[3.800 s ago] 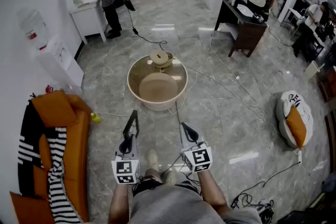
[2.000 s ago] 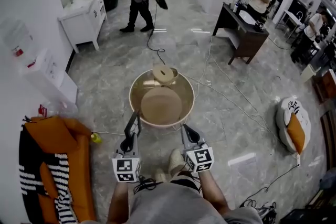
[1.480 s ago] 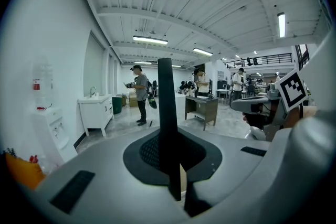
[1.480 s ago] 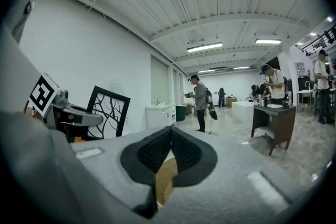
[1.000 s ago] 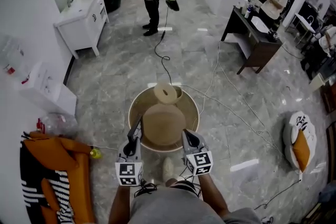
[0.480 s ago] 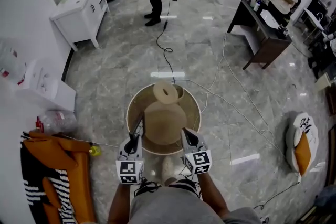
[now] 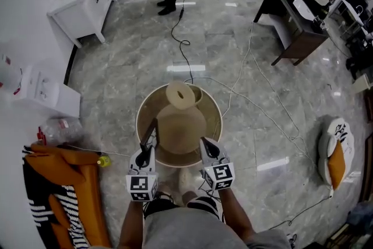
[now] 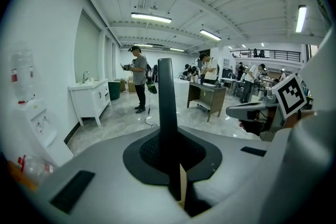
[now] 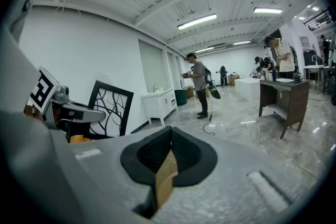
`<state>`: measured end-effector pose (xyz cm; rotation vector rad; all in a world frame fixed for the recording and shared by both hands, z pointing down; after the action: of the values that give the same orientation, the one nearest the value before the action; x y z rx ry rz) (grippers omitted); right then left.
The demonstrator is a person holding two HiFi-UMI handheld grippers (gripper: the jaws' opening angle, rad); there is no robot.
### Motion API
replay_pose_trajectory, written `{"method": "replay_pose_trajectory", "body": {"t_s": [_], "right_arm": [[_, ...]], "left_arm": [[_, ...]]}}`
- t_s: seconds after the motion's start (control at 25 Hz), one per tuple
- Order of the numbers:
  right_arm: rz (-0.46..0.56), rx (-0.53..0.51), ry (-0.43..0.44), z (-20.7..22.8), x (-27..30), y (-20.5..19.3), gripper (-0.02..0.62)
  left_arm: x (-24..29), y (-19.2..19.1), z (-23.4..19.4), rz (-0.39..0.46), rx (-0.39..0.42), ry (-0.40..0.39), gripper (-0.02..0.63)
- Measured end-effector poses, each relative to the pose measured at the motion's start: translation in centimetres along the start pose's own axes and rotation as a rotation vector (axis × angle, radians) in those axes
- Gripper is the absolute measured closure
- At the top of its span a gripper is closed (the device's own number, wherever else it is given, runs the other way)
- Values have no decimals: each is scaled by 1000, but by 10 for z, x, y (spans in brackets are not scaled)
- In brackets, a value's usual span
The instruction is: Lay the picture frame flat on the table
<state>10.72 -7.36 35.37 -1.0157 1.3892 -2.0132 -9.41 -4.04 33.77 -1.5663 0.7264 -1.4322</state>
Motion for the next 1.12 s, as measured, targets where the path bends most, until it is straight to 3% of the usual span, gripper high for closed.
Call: {"method": "replay_pose_trajectory", "body": {"t_s": [0.6, 1.12], "right_arm": [[-83, 87, -54, 26, 51, -80, 595], [-193, 126, -86, 31, 102, -179, 595]], "left_arm": [[77, -67, -5, -106, -20, -79, 575], [139, -156, -23, -210, -54, -151, 575]]}}
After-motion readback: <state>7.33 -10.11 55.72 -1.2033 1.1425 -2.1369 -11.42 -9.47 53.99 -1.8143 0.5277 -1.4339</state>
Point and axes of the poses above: the fingertips, and each gripper's own axes: x forward along the fingers, z to its right, y out of its top, the point moved 2 cm from there along -x, backward along the fingers, and after that the axes turned 7 degrees about y, right-handed, at the moved point
